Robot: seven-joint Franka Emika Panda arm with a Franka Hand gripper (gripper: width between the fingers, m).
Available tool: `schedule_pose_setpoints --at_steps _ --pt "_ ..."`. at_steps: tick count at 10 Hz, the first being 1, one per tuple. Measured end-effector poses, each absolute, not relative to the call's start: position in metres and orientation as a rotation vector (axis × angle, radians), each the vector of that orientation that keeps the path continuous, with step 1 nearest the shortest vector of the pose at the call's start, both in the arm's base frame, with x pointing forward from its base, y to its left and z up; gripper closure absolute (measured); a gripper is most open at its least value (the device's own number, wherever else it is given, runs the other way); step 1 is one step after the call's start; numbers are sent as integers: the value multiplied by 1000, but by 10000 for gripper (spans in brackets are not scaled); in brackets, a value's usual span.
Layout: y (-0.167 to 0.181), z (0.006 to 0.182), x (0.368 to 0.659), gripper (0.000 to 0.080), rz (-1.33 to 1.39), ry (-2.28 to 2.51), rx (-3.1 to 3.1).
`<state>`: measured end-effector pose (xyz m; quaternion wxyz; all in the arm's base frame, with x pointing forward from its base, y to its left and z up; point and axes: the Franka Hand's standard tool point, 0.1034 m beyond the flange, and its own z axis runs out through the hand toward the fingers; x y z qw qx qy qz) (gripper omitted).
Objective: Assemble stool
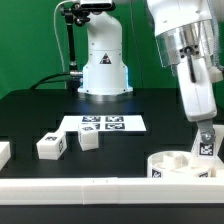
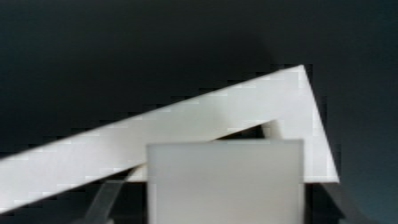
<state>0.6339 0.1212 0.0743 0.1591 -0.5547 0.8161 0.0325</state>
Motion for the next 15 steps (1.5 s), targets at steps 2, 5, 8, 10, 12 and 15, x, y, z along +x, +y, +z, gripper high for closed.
schedule_pose_setpoints --at_steps 2,5,8,10,12,15 --pt "123 74 634 459 122 2422 -1417" --pt "121 73 633 459 156 2531 -1211" --pt "122 74 633 222 157 2516 -1233" --pt "118 93 634 172 152 2401 -1425" --pt "106 115 628 154 102 2298 -1542" --pt "77 133 629 150 26 2154 -1724"
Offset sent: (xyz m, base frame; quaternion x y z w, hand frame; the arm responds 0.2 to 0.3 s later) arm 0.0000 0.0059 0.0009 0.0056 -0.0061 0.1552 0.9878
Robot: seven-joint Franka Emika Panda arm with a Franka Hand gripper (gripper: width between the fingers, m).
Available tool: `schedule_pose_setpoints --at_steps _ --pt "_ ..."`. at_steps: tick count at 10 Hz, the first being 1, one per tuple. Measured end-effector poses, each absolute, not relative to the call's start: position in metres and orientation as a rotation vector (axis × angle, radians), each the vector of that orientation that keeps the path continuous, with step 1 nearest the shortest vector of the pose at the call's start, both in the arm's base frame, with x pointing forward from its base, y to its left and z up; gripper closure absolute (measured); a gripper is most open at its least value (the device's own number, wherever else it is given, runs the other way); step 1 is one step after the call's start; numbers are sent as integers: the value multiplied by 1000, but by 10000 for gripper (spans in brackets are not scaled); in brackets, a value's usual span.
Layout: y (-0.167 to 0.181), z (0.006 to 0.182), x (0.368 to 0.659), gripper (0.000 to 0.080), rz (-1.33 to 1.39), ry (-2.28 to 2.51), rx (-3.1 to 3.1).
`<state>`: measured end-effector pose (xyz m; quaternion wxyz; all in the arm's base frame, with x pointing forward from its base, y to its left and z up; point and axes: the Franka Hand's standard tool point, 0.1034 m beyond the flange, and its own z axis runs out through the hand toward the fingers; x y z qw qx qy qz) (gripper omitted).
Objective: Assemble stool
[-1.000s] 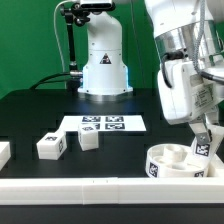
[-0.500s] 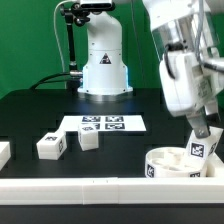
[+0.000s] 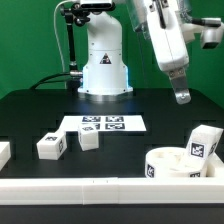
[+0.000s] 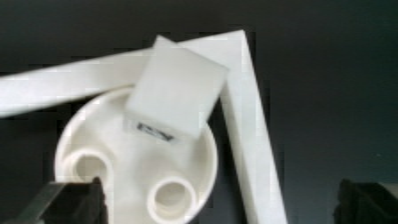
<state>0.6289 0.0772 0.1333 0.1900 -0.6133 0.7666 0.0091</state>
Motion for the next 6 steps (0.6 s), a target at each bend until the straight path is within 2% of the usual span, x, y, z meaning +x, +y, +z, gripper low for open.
schedule_pose_setpoints --at_steps 5,6 --pt "77 131 627 150 21 2116 -1780" --pt "61 127 621 150 -5 1946 -1984"
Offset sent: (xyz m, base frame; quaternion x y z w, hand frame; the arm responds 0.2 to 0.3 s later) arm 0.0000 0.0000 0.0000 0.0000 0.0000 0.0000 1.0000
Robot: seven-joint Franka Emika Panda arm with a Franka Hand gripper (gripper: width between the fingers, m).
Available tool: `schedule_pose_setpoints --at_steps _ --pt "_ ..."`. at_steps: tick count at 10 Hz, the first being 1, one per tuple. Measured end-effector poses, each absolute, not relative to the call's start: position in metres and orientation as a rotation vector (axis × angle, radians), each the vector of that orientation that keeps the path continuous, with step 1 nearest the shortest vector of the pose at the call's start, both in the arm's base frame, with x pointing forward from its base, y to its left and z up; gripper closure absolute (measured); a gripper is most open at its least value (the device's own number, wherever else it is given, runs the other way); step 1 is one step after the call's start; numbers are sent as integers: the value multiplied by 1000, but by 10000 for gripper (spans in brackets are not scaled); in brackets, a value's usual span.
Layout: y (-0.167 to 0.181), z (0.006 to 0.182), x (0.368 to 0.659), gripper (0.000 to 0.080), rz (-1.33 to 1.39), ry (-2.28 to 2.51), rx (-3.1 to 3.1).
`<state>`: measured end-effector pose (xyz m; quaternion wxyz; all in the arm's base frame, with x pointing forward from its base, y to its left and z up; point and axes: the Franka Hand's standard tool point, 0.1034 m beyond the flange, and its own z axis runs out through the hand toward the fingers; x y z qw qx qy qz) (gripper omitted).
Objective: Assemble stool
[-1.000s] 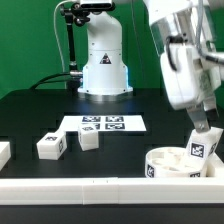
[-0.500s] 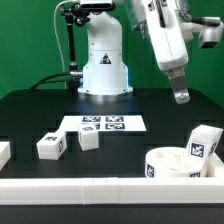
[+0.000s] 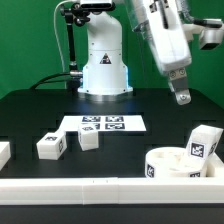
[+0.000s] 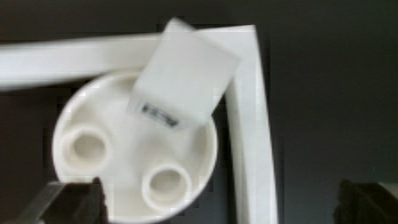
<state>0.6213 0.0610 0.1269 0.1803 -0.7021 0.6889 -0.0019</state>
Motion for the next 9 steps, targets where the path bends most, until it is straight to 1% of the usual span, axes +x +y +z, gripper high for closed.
schedule_pose_setpoints --at_steps 2,3,9 --pt "26 120 612 150 -66 1786 -2153" --pt "21 116 610 150 -72 1753 -2189" --pt "23 115 608 150 -142 1307 -2508"
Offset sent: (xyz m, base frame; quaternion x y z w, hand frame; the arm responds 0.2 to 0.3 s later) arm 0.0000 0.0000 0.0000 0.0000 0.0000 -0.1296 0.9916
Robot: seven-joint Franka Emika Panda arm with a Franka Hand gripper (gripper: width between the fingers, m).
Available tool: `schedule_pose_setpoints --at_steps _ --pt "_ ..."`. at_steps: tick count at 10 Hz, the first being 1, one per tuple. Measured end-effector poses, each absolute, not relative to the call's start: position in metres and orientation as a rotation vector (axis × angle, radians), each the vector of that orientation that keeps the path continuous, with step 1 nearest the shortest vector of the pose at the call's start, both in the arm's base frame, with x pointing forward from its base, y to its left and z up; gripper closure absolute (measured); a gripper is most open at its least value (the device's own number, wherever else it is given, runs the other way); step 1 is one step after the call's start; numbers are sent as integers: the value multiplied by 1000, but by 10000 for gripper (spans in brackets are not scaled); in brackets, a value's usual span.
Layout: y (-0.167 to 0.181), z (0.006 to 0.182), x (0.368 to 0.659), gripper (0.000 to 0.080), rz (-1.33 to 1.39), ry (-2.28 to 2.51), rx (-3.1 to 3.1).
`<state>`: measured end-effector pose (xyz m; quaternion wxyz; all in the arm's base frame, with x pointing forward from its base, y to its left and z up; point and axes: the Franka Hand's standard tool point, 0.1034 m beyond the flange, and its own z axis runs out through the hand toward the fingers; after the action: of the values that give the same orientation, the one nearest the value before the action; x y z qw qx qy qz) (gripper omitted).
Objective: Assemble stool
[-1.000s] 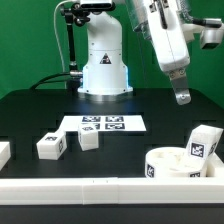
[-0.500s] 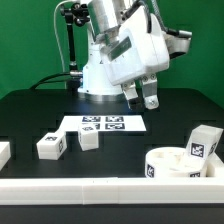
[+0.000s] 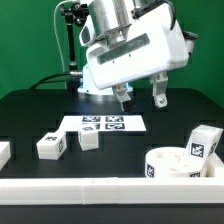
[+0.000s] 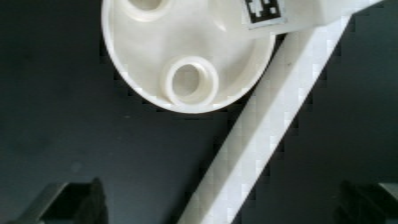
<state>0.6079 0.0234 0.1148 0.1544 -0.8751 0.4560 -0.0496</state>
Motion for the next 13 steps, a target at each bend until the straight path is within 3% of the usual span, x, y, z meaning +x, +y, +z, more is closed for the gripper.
schedule_pose_setpoints --at_steps 5,10,13 --pt "26 100 596 150 -34 554 -2950" --pt "24 100 596 150 -74 5 -3010" --pt "18 73 576 150 -136 -275 -3116"
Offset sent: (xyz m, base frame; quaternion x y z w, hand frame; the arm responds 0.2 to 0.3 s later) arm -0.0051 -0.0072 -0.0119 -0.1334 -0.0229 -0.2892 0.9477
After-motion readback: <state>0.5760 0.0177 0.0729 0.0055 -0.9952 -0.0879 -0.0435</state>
